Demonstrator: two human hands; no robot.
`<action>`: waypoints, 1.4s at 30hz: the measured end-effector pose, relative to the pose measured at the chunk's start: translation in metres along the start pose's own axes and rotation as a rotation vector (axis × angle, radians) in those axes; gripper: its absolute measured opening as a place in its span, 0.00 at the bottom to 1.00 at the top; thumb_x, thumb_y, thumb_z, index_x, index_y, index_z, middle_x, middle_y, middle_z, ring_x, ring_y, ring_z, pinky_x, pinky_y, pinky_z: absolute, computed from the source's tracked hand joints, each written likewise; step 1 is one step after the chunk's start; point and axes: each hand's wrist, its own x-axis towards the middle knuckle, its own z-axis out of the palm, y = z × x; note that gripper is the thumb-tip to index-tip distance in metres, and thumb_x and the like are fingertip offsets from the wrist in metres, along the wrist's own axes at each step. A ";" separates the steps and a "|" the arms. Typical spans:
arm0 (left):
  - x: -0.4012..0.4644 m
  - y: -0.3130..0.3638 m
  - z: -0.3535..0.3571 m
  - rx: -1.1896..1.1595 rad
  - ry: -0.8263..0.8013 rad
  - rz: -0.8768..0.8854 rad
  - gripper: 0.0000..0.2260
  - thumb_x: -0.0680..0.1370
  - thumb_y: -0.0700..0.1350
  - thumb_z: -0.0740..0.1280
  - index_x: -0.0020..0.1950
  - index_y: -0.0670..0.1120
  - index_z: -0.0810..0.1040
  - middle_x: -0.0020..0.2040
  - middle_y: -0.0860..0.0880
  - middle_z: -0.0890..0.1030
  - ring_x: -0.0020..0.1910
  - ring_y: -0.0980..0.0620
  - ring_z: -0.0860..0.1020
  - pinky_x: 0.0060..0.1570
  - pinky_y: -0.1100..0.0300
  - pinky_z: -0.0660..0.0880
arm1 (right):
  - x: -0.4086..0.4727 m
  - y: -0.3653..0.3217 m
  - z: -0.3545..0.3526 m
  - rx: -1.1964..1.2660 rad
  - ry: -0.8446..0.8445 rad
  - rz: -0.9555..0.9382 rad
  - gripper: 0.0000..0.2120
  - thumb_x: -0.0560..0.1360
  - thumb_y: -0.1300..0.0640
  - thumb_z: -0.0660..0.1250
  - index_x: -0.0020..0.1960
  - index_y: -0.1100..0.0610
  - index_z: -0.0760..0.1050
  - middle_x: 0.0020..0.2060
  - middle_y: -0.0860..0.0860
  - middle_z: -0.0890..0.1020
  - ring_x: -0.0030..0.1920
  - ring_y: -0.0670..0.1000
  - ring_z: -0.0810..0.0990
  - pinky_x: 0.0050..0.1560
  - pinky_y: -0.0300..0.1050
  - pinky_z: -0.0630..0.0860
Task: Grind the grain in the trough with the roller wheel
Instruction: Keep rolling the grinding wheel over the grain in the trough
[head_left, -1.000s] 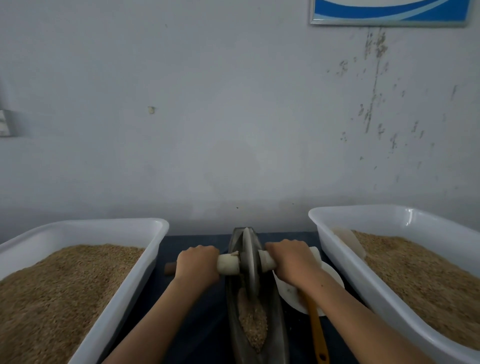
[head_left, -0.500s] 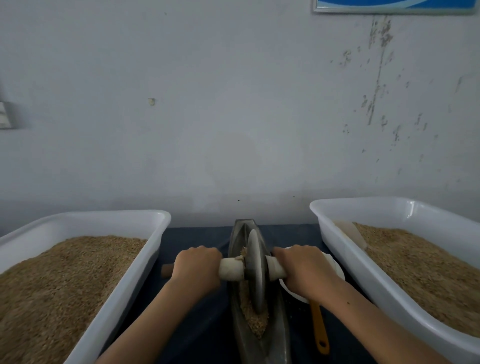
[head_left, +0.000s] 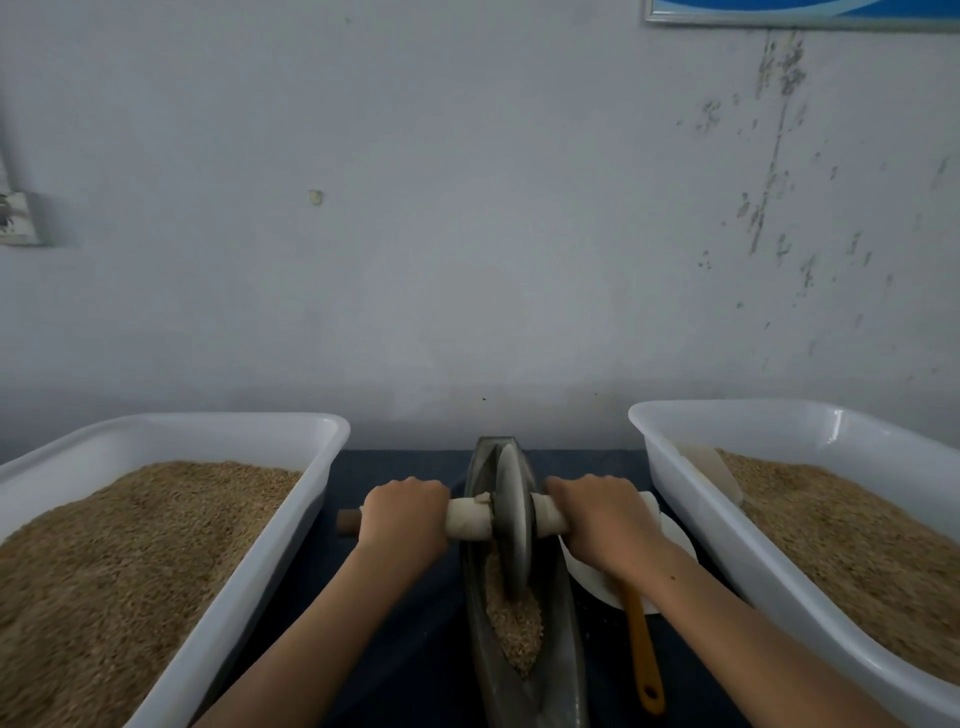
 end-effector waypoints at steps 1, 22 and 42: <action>-0.005 -0.001 0.002 -0.001 -0.001 0.007 0.12 0.77 0.48 0.65 0.59 0.49 0.74 0.53 0.49 0.79 0.51 0.51 0.78 0.48 0.58 0.70 | -0.004 0.000 0.001 -0.003 0.008 -0.015 0.09 0.75 0.56 0.63 0.54 0.51 0.69 0.46 0.50 0.80 0.47 0.54 0.79 0.41 0.44 0.64; 0.001 0.001 -0.001 -0.014 0.001 -0.021 0.11 0.76 0.46 0.65 0.58 0.49 0.75 0.53 0.48 0.79 0.52 0.49 0.78 0.46 0.57 0.69 | 0.003 -0.002 -0.002 -0.044 -0.018 0.038 0.10 0.74 0.58 0.62 0.55 0.52 0.69 0.48 0.52 0.80 0.49 0.57 0.79 0.41 0.46 0.64; 0.008 0.003 -0.004 -0.019 0.019 -0.035 0.10 0.76 0.45 0.65 0.57 0.47 0.75 0.52 0.48 0.78 0.51 0.49 0.77 0.44 0.59 0.68 | 0.010 -0.002 -0.001 -0.033 -0.026 0.071 0.10 0.75 0.58 0.62 0.56 0.51 0.70 0.49 0.51 0.80 0.49 0.55 0.79 0.41 0.45 0.64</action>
